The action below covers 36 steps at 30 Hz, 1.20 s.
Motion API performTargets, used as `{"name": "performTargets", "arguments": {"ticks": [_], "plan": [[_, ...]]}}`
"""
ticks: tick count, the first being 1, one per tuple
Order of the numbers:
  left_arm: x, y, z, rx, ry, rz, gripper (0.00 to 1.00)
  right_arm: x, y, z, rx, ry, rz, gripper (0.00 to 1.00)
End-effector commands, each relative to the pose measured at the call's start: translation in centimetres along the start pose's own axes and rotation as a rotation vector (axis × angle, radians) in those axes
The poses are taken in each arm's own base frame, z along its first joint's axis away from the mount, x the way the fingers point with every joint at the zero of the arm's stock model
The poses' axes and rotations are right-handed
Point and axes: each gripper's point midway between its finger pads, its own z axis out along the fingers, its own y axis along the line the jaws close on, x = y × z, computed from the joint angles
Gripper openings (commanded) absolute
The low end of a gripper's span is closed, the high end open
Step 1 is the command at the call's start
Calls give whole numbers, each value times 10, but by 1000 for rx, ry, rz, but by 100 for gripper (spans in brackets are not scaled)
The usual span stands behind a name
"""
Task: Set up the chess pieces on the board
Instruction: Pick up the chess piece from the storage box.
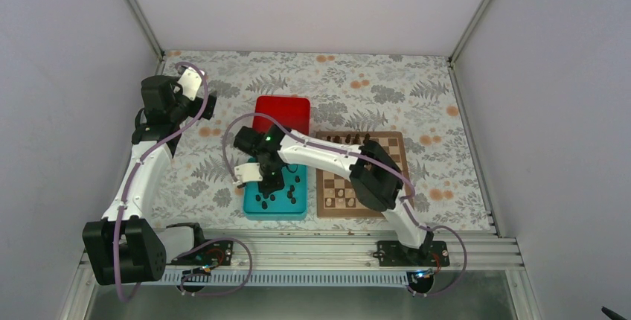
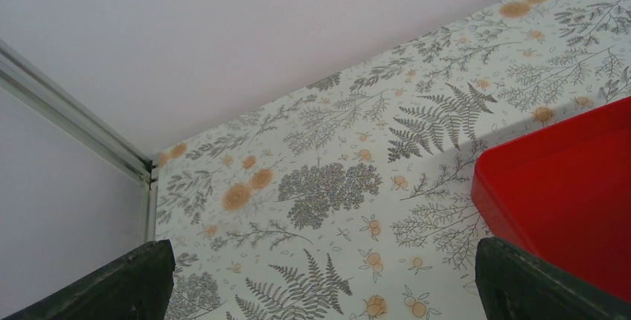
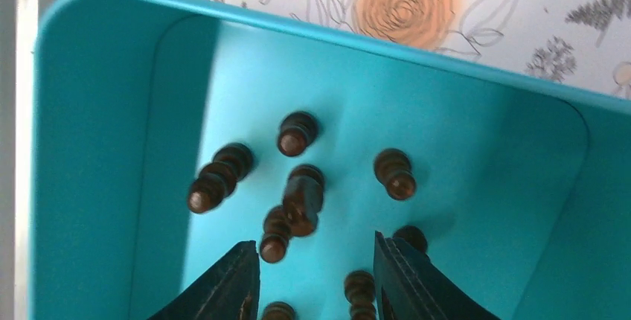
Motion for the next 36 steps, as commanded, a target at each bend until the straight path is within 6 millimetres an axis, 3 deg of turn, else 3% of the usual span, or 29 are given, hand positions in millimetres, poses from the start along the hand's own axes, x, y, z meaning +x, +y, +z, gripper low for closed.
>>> {"name": "performTargets", "arguments": {"ticks": [1,10,17,21,26,30,33,36], "plan": [[3,1,2,-5,-3,13,100,-12,13,10,-46,-16,-34,40],[3,1,1,-7,-4,15,100,-8,13,27,-49,11,-28,36],[5,1,1,-7,-1,16,100,-9,16,32,-76,2,-26,22],[4,2,1,-10,-2,16,100,-10,15,26,-66,-5,-21,12],[4,2,1,-10,-3,14,100,-16,-1,-19,-12,-83,11,7],[3,2,0,-10,-5,15,100,3,-34,-75,84,-136,96,7],[3,2,0,-9,-6,13,100,38,-67,-129,191,-187,198,6],[3,2,1,-7,-4,13,100,95,-99,-175,295,-196,337,6]]}}
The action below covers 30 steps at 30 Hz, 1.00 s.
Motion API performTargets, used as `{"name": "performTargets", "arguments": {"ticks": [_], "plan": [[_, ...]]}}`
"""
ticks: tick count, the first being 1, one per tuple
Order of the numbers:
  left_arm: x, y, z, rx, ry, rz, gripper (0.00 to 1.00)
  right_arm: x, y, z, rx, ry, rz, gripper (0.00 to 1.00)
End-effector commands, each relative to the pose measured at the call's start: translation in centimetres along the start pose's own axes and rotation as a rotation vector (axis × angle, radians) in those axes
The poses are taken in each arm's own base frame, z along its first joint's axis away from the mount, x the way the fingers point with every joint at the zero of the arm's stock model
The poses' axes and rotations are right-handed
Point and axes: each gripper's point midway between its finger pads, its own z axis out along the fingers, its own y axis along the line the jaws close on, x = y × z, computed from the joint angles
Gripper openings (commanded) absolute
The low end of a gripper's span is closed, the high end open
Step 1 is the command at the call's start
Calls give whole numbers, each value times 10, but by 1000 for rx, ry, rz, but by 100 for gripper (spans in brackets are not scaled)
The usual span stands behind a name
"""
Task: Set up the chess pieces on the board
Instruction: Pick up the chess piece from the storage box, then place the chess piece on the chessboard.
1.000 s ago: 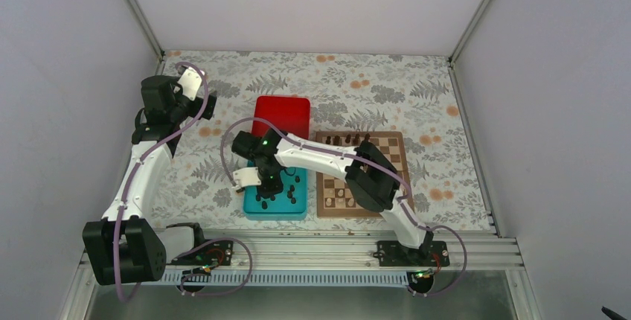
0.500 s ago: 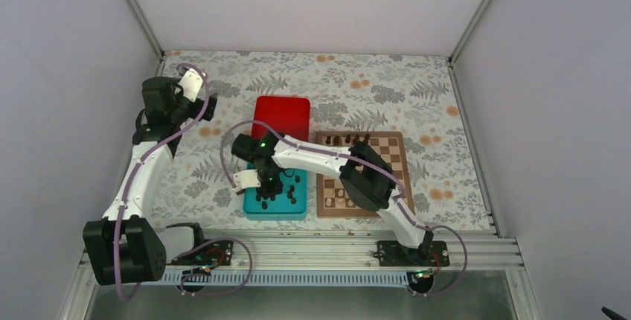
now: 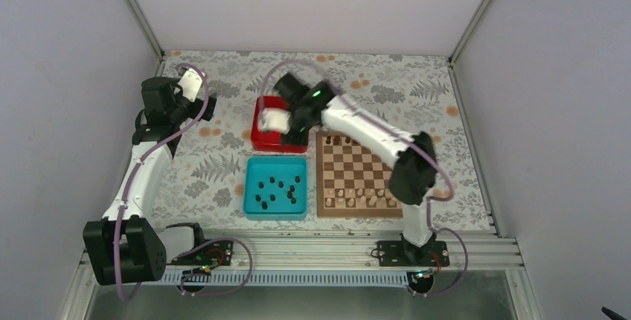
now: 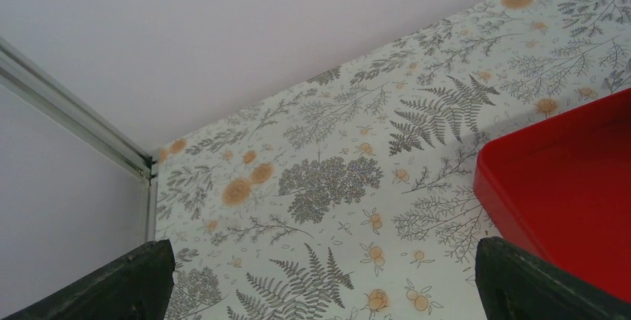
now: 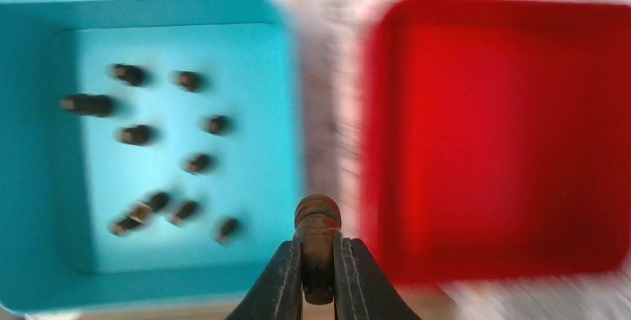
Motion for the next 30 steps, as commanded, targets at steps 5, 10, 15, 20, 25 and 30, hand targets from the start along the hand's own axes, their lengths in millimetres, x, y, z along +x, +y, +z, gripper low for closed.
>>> {"name": "performTargets", "arguments": {"ticks": [5,10,15,20,25,30], "plan": [[-4,2,-1,-7,-18,6,100,146,-108,-133,265,-32,406,7],[-5,2,-2,-2,-22,5,100,253,-116,-133,268,26,596,7],[-7,1,-2,5,-23,2,100,308,-94,-99,191,70,686,8],[-7,1,-2,5,-23,1,100,313,-78,-71,126,59,708,9],[-7,1,-2,5,-22,1,100,314,-79,-59,110,47,716,9],[-6,1,-1,6,-20,1,100,317,-84,-52,102,56,720,9]]}}
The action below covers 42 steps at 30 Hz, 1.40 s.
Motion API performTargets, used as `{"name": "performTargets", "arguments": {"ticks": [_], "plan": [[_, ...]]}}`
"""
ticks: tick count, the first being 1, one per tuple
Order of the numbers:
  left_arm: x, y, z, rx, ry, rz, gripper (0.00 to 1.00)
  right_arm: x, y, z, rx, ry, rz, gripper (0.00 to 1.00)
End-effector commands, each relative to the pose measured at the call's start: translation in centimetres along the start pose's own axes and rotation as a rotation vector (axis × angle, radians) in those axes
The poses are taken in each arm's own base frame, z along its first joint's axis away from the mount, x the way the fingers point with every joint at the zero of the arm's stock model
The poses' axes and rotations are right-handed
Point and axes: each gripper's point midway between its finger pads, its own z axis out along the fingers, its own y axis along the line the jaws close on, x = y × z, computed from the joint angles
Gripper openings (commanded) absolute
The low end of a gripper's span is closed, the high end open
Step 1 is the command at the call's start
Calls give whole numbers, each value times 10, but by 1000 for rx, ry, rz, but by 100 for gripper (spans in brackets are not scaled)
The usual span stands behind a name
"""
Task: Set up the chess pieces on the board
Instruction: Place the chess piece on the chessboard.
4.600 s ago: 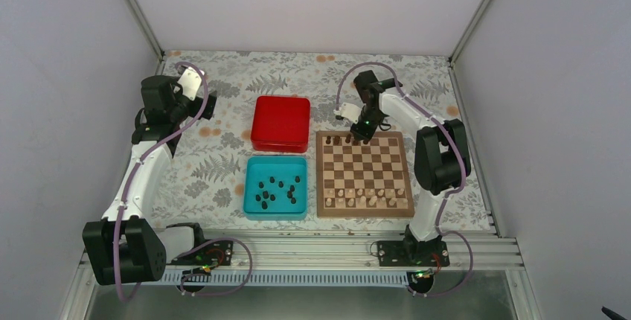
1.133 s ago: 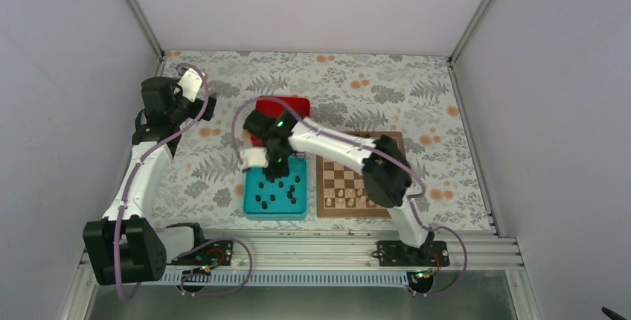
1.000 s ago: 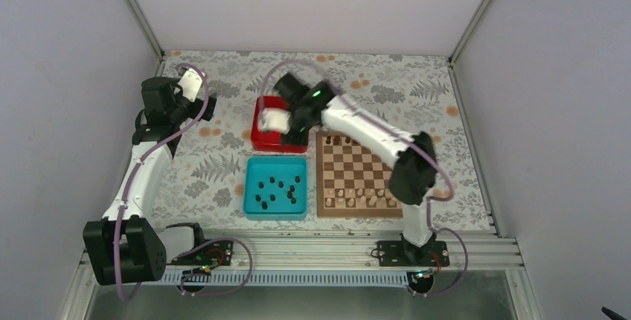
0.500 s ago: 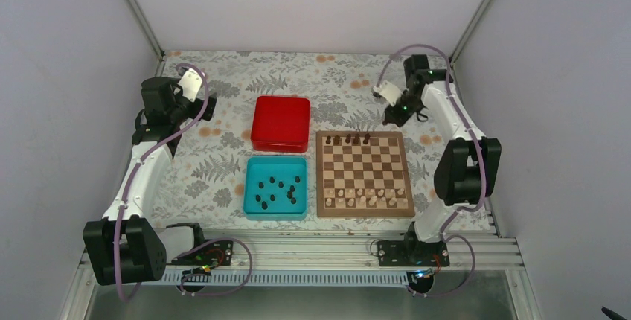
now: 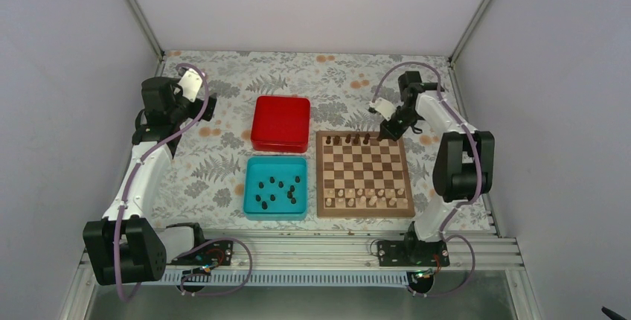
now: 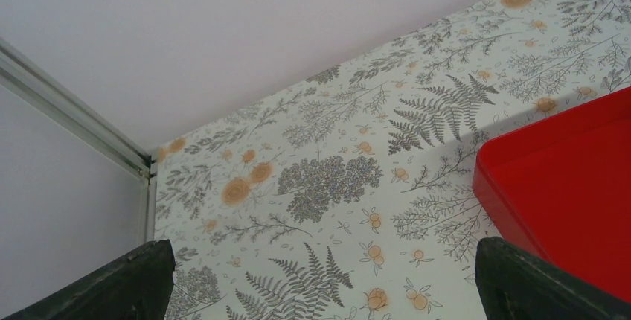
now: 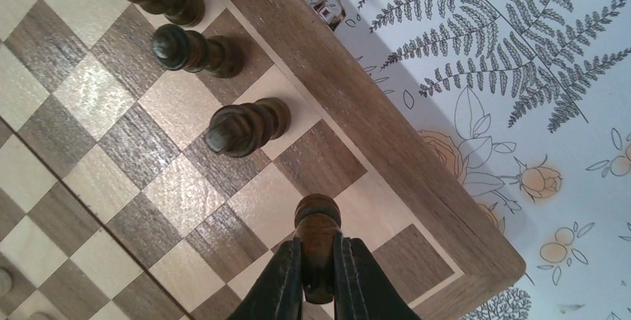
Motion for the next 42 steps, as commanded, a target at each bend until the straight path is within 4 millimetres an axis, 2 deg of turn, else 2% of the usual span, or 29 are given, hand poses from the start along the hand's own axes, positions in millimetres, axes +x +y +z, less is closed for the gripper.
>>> {"name": "performTargets", "arguments": {"ticks": [1,10,18,42], "plan": [[-6,1,-2,5,-22,3,100,-8,-2,12,-23,-16,-14,9],[-4,1,0,2,-18,4,100,-15,-11,15,-6,-5,-15,9],[-3,1,1,4,-15,3,100,1,-24,13,63,61,20,10],[-2,0,2,10,-11,4,100,19,-19,28,22,135,24,10]]}}
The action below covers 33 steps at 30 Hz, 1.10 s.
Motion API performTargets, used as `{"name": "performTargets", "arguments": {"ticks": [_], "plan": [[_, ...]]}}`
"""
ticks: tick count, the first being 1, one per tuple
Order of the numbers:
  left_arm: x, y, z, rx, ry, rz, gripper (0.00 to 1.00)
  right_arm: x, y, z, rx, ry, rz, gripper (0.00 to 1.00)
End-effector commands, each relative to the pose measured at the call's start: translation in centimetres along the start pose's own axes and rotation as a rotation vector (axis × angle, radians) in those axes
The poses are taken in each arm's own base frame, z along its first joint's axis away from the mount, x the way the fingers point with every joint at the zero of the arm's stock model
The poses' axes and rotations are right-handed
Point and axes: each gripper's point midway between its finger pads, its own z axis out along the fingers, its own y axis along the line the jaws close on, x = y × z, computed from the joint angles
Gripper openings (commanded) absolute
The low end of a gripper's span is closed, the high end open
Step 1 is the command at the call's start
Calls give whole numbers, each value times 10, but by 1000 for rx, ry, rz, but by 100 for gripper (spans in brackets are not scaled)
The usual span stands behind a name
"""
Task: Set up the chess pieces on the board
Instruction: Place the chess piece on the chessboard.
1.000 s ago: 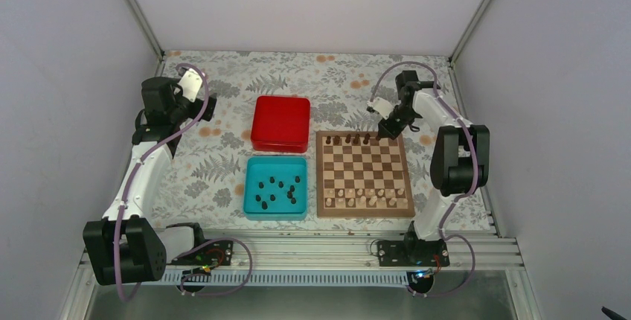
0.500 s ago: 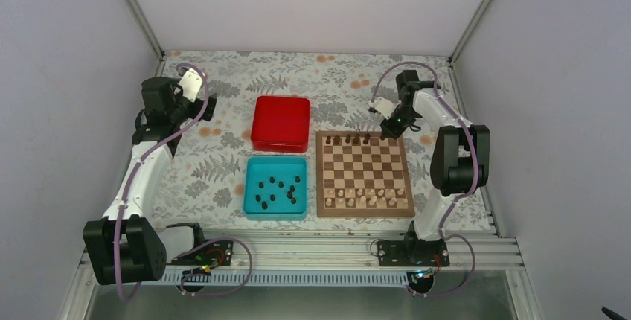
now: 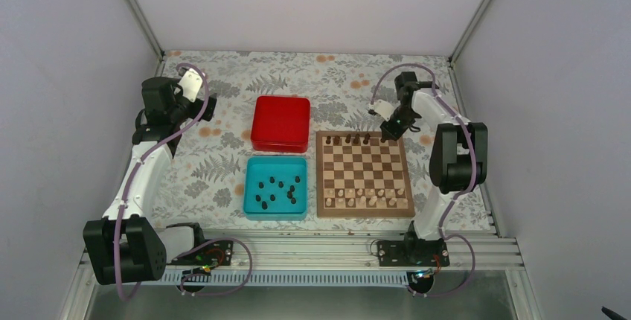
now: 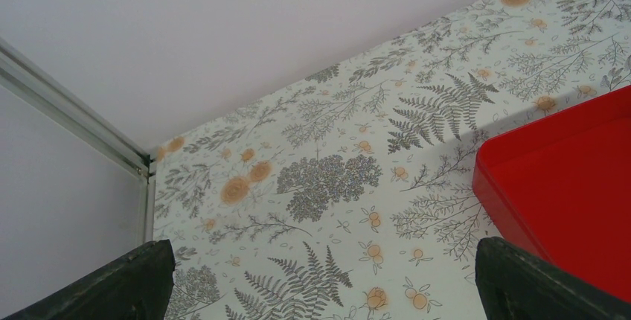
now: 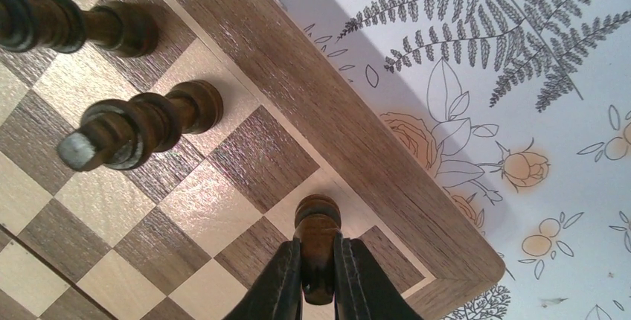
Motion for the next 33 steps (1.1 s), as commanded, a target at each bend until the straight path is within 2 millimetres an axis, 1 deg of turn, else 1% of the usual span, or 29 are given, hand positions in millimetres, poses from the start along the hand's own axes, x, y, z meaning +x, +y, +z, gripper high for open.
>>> {"name": "performTargets", "arguments": {"ticks": [1,10,13,15,17,19,21,22,25,27,29,31,33], "plan": [[-4,0,1,7,-16,4,100,9,1,8,-19,40,9,10],[-3,0,1,7,-15,6,100,12,0,8,-9,50,8,11],[-4,0,0,6,-17,6,100,12,0,7,-12,52,7,13],[-3,1,1,6,-15,6,100,12,0,5,-11,50,3,17],[-3,0,1,6,-15,6,100,10,0,1,-5,43,1,26],[-3,0,1,6,-14,6,100,7,0,-5,-2,31,-5,31],[-3,1,1,4,-15,6,100,0,-2,-15,12,5,-9,41],[-3,1,1,4,-15,6,100,-4,-3,-21,15,-13,-10,43],[-4,1,0,3,-16,6,100,-23,2,-46,14,-81,-30,45],[-4,1,0,4,-19,7,100,-40,11,-62,34,-123,-64,49],[-4,1,1,5,-17,5,100,-60,33,-76,50,-156,-132,50],[-4,1,0,4,-18,5,100,-80,70,-84,35,-178,-220,51],[-5,1,0,3,-19,5,100,-99,114,-86,10,-174,-317,52]]}}
